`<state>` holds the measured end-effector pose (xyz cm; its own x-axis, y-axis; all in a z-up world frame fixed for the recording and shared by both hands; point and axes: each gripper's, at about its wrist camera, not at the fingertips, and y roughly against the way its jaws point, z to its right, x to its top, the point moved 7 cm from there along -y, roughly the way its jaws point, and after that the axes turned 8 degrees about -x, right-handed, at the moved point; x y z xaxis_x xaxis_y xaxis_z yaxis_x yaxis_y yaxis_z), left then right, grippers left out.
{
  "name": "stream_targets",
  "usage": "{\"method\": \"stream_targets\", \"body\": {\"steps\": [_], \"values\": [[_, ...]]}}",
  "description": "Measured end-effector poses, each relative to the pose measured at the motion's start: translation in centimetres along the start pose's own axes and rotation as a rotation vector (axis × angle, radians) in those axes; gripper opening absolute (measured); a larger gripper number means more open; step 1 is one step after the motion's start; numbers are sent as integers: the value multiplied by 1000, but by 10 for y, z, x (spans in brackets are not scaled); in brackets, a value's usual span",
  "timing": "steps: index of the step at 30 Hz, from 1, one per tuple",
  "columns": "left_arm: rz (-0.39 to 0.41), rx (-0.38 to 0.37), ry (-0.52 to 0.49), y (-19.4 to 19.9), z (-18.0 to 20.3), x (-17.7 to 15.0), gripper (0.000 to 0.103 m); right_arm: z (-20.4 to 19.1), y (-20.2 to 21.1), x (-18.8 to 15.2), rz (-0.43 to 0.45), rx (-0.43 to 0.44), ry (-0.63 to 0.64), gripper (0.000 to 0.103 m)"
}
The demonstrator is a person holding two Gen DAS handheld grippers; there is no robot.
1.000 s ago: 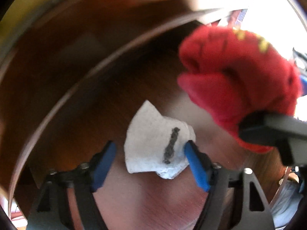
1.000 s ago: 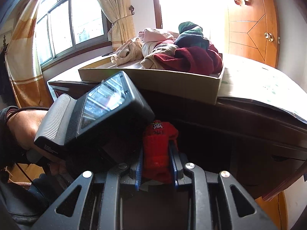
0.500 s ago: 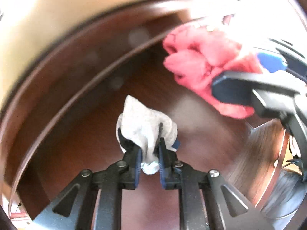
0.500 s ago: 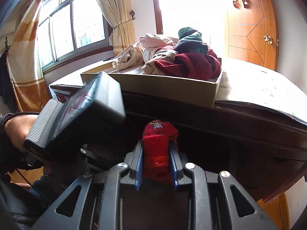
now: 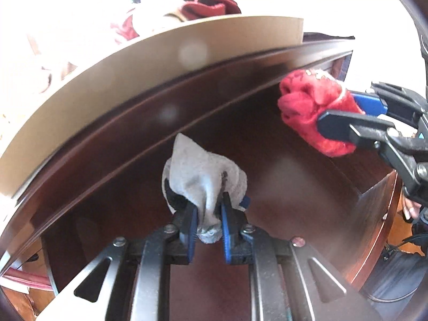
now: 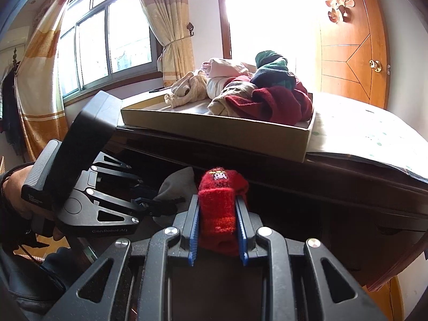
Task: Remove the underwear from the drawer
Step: 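Lift the red sock and white sock out of the drawer toward the tray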
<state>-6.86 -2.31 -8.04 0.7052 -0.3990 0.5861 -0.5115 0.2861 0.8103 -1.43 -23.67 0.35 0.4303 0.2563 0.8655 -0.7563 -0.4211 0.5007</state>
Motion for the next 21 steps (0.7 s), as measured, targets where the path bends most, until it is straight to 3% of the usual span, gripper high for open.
{"method": "stream_targets", "body": {"steps": [21], "values": [[178,108,74,40,-3,-39,13,-22,3,3,45,49,7,26]]}}
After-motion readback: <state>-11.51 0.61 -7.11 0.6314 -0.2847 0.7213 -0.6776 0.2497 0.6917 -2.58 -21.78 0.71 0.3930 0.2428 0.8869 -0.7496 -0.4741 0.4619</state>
